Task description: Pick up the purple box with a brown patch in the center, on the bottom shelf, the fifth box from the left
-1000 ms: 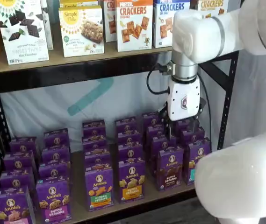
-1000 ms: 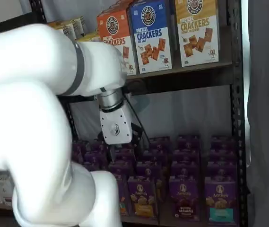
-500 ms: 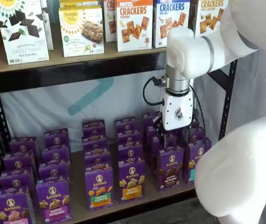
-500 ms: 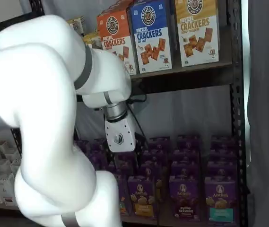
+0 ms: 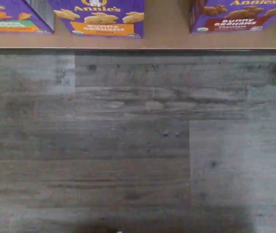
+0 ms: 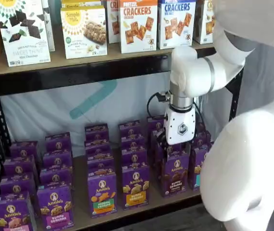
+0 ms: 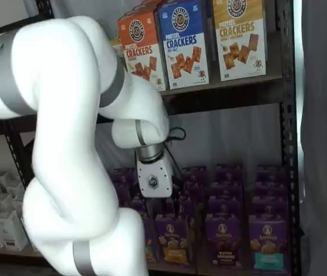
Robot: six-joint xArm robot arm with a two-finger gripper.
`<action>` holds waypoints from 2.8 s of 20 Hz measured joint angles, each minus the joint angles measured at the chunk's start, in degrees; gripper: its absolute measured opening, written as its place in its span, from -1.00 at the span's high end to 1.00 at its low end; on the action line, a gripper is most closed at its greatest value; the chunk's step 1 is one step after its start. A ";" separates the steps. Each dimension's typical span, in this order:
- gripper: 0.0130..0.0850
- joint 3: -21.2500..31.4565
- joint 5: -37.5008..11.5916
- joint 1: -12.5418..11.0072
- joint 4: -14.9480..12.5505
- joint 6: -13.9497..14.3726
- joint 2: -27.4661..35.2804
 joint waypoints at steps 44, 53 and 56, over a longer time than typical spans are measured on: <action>-1.00 -33.60 -21.09 -10.42 -4.89 -5.83 53.59; -1.00 -42.17 -21.06 -12.24 -5.50 -7.06 60.56; -1.00 -45.64 -20.14 -12.53 -5.49 -7.41 63.17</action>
